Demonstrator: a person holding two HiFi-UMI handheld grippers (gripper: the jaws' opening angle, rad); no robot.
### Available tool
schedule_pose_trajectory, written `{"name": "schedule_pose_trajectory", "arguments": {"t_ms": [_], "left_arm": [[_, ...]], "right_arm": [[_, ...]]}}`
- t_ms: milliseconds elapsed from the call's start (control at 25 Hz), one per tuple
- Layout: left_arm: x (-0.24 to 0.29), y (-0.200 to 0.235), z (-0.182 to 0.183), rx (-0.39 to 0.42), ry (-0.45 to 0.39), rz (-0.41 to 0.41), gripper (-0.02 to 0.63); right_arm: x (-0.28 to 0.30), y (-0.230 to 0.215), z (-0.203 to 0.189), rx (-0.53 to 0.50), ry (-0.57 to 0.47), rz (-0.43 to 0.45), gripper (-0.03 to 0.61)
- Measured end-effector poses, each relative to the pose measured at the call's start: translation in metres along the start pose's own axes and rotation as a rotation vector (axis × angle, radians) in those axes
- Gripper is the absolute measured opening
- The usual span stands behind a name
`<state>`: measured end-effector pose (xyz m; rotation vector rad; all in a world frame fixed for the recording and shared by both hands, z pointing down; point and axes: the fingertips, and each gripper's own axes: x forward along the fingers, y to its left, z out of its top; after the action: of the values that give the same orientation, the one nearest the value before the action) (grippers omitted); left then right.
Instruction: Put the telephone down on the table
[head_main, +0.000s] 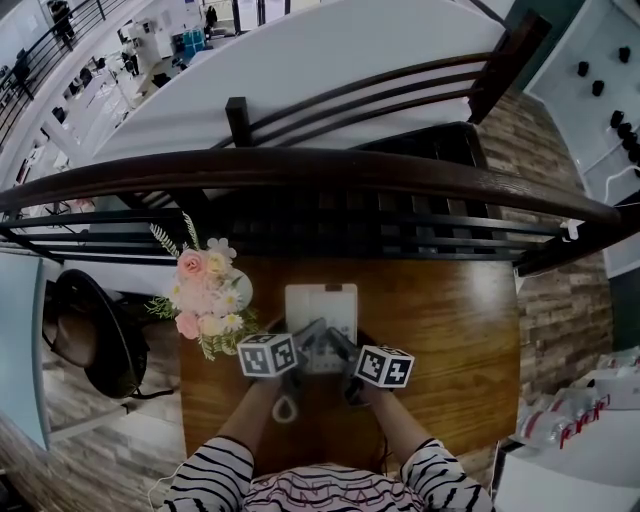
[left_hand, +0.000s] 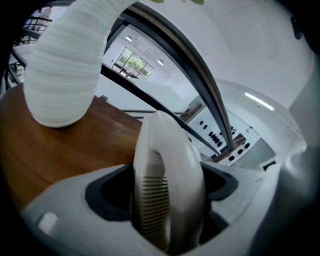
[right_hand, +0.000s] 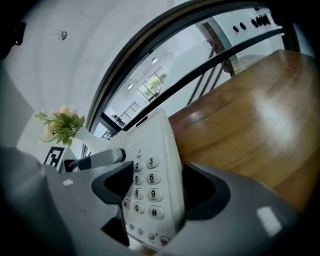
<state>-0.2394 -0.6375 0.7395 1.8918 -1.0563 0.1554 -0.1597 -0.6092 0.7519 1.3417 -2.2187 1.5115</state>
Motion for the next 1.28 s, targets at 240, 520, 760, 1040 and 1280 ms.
{"name": "schedule_pose_trajectory", "arguments": {"t_ms": [240, 520, 760, 1040, 1280], "left_arm": [[-0.007, 0.008, -0.002, 0.029, 0.007, -0.025, 0.419], [-0.017, -0.017, 0.002, 0.061, -0.020, -0.008, 0.430], [-0.051, -0.021, -0.020, 0.081, -0.045, 0.017, 0.430], [-0.104, -0.039, -0.044, 0.128, -0.107, 0.047, 0.420], [-0.153, -0.063, -0.066, 0.177, -0.167, 0.090, 0.302]], "right_arm": [[0.005, 0.005, -0.008, 0.009, -0.003, -0.002, 0.334], [-0.030, 0.002, 0.008, 0.023, -0.022, -0.007, 0.344], [-0.056, 0.017, -0.010, -0.020, -0.057, -0.009, 0.331], [-0.101, 0.035, -0.039, -0.137, -0.101, -0.040, 0.216], [-0.143, 0.057, -0.068, -0.183, -0.117, -0.002, 0.137]]}}
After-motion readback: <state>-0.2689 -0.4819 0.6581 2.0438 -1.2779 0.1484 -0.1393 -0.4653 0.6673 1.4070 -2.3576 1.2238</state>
